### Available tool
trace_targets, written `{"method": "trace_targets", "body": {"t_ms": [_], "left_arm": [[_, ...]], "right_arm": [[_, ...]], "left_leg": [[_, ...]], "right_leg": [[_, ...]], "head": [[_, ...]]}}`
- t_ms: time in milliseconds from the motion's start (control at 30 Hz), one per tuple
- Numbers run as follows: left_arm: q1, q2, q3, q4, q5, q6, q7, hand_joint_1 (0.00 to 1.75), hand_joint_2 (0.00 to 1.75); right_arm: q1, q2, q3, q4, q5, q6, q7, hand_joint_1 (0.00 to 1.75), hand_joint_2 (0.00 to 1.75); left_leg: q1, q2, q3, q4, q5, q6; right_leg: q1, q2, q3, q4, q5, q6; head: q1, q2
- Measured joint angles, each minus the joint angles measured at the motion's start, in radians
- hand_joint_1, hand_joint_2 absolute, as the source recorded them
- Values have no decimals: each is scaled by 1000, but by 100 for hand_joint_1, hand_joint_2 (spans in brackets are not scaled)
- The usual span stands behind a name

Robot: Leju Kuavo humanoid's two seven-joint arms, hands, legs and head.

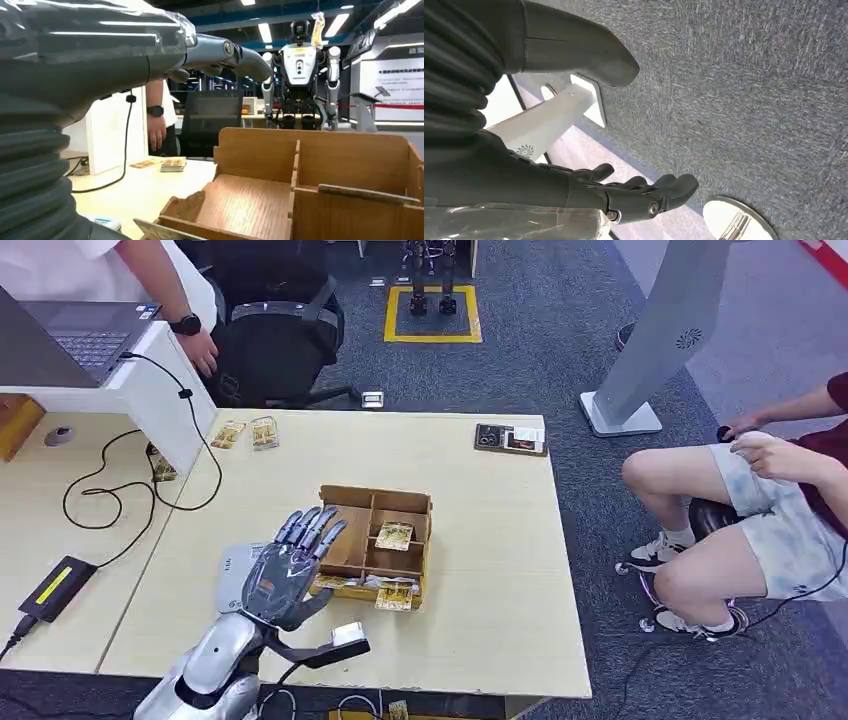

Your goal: Pass the card to the sensor for recognition and then transmit it.

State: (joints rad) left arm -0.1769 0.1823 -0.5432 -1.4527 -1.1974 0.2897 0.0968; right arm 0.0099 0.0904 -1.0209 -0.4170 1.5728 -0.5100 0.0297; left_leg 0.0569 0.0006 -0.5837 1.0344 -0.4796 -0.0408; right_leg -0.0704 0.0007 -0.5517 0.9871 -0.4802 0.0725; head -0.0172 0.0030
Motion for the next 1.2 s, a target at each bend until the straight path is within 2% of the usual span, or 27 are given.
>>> {"method": "trace_targets", "body": {"t_ms": [133,233,433,667,833,1200], "left_arm": [[-36,11,-2,5,14,-108,23,0,175],[-76,26,-11,16,53,-192,19,0,175],[-146,65,-34,36,119,-293,-1,0,175],[-216,147,-87,50,243,-401,-38,0,175],[-237,203,-124,50,314,-423,-50,0,175],[-231,277,-138,48,396,-420,-67,0,175]], "right_arm": [[0,0,8,0,0,3,10,0,175],[-1,0,19,0,0,3,18,0,175],[-4,0,35,0,0,1,26,0,175],[-12,0,50,6,0,-10,33,0,175],[-19,-3,63,18,0,-19,37,0,175],[-27,-13,88,36,0,-29,46,0,175]], "left_leg": [[0,0,0,0,0,0],[0,0,0,0,1,0],[0,0,0,0,1,0],[0,0,0,0,1,0],[0,0,0,0,1,0],[0,0,0,0,1,0]], "right_leg": [[0,0,0,0,0,0],[0,0,0,0,0,0],[0,0,0,0,1,0],[0,0,0,0,0,0],[0,0,0,0,0,0],[0,0,0,0,0,0]], "head": [[0,0],[0,0],[0,0],[0,0],[0,0],[0,0]]}}
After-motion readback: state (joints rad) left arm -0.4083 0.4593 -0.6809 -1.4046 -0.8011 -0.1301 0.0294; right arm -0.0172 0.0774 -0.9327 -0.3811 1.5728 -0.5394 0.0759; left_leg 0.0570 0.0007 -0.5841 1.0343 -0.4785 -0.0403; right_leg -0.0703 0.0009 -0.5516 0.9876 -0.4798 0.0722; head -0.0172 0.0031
